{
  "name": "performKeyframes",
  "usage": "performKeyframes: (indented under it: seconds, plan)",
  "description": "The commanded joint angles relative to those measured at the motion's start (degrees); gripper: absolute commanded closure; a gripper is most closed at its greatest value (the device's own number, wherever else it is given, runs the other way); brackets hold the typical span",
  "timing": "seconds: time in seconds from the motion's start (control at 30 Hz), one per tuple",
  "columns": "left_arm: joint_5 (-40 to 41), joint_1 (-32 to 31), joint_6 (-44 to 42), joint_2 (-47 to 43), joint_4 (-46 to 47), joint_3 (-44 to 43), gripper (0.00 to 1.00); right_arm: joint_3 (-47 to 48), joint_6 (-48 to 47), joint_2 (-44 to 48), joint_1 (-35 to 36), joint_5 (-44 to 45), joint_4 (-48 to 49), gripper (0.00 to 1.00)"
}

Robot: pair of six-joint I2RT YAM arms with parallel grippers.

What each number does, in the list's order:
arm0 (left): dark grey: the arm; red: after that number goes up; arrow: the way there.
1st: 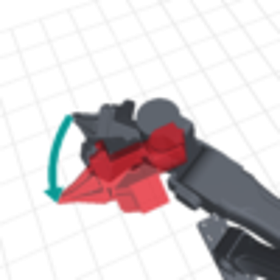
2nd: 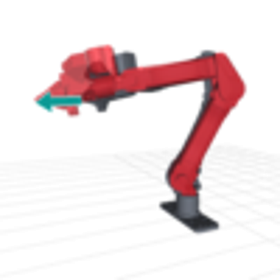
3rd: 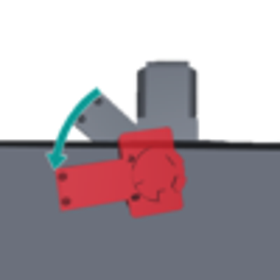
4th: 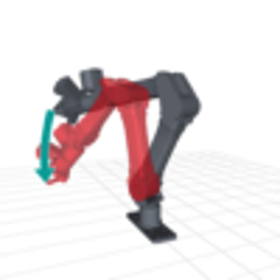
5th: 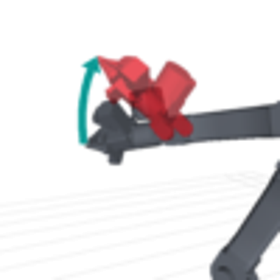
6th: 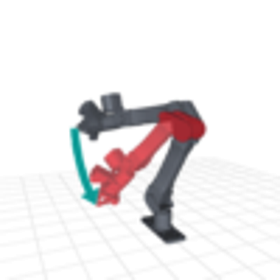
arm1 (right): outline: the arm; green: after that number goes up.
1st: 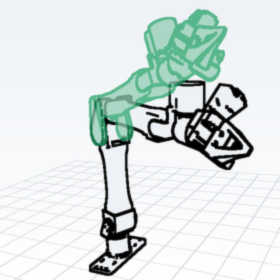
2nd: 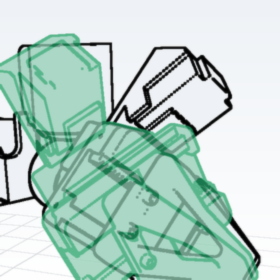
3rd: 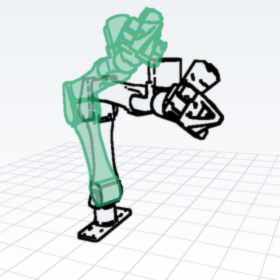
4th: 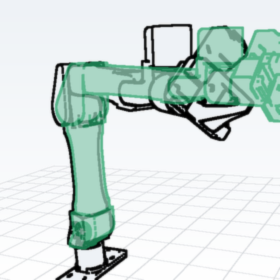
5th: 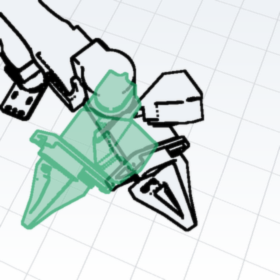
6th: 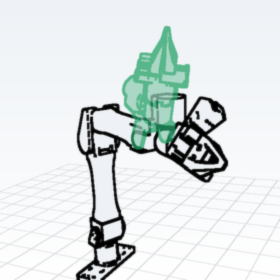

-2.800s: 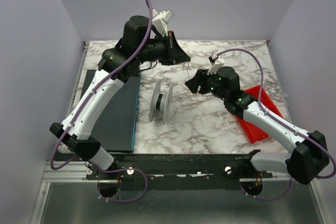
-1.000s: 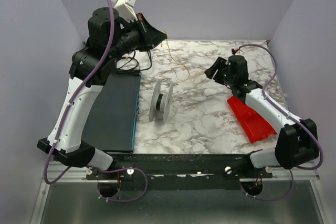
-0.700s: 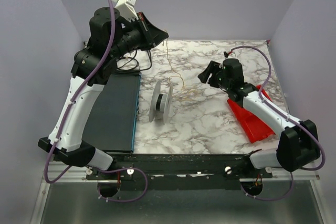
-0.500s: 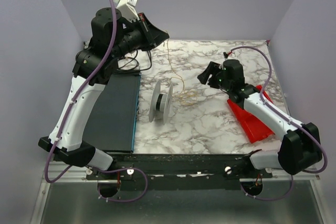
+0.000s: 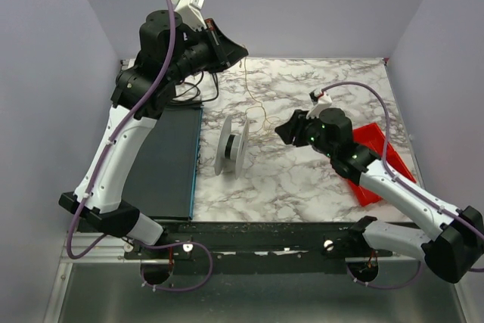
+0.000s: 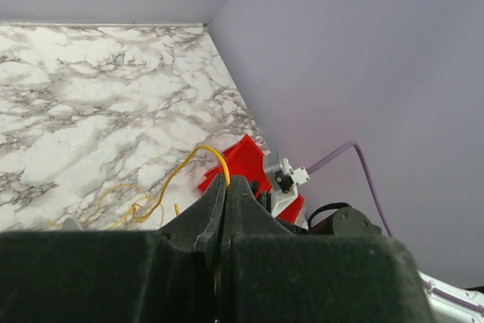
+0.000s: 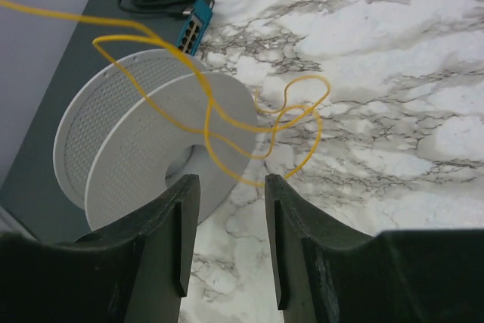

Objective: Wrap the cables

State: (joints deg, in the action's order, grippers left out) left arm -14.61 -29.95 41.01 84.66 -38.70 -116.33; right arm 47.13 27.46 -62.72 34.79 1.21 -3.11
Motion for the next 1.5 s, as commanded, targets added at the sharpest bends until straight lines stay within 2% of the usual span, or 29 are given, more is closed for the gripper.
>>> performKeyframes:
  seconds: [0.0,0.13,0.27,0.4,0.6,1.13,1.3,1.47]
  plan:
    - [0.5,-0.4,0.2,0.4,0.6,-1.9,1.0,-0.7,-1.6,0.7,3.2,1.5,0.2,0.54]
    - [0.5,-0.5,0.2,0.8,0.6,-2.3,1.0,0.6,-1.2,-2.0,4.4,6.8,0.2,0.54]
    - [0.5,-0.5,0.2,0.9,0.4,-2.5,1.0,4.0,1.2,-5.7,4.4,17.4,0.0,0.55]
    - [0.5,-0.6,0.1,1.2,0.2,-2.7,1.0,9.6,-1.2,-10.5,4.4,16.1,0.1,0.55]
    - [0.7,-0.6,0.4,1.5,0.4,-3.0,1.0,11.9,-3.2,-14.6,4.9,7.1,0.5,0.54]
    - [0.4,-0.7,0.3,1.9,0.4,-3.1,1.0,11.7,-8.0,-20.3,8.9,13.5,2.6,0.53]
    - [0.5,-0.7,0.4,2.2,0.3,-3.4,1.0,14.6,-9.4,-24.6,8.9,14.8,2.5,0.57]
    - [0.2,-0.7,0.7,2.4,0.5,-3.2,1.0,14.6,-9.1,-25.7,8.9,18.7,7.2,0.63]
